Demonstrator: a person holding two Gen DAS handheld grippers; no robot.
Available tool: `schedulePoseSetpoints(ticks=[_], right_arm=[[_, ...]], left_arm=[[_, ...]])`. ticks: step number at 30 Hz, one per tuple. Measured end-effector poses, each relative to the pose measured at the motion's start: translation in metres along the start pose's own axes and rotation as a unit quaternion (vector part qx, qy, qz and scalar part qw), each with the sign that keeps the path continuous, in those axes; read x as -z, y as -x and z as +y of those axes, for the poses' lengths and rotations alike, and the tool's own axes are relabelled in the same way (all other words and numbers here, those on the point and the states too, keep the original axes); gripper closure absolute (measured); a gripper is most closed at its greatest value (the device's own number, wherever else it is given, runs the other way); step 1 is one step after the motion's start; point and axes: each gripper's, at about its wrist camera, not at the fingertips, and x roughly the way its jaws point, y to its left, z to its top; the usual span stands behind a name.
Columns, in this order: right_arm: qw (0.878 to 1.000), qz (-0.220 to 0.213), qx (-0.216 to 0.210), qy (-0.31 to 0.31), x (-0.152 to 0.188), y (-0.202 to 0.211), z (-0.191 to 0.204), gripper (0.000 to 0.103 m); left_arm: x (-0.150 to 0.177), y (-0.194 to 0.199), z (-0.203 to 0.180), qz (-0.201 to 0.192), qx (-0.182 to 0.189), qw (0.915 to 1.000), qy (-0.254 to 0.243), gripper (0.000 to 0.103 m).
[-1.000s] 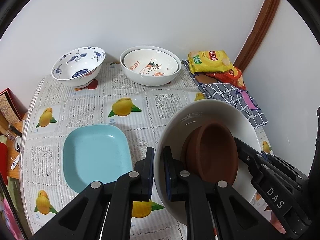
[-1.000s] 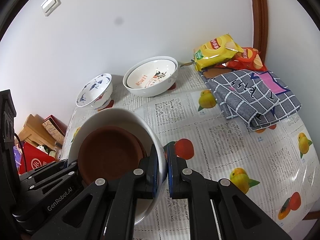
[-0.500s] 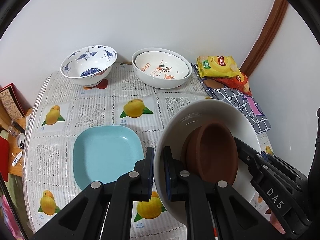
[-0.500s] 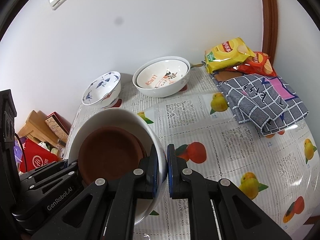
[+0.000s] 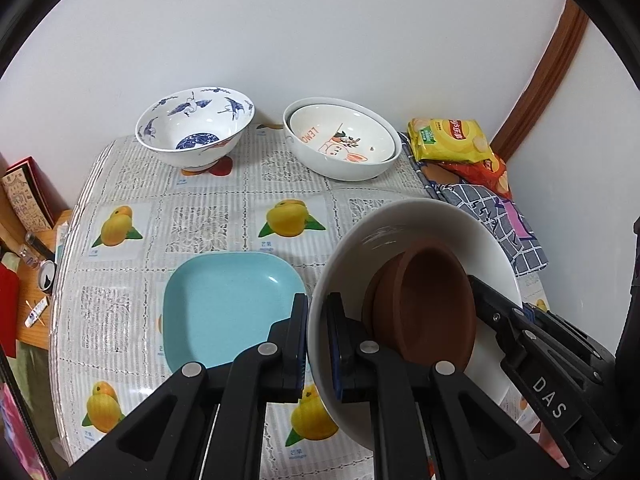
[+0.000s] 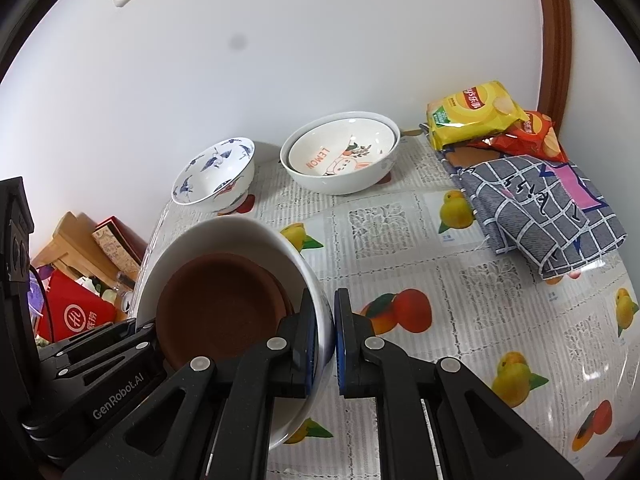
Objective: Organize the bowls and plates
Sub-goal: 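Lower the white bowl onto the teal plate stack with both grippers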
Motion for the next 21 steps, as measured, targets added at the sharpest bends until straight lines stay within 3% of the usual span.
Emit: schedulePoseSetpoints(ticks=[21], right_arm=[[1.0, 0.009, -0.01, 0.013, 0.004, -0.019, 0.026, 0.094]], left_arm=[[-0.001, -0.003, 0.029, 0.004, -0.009, 0.9998, 0.017, 0.093]])
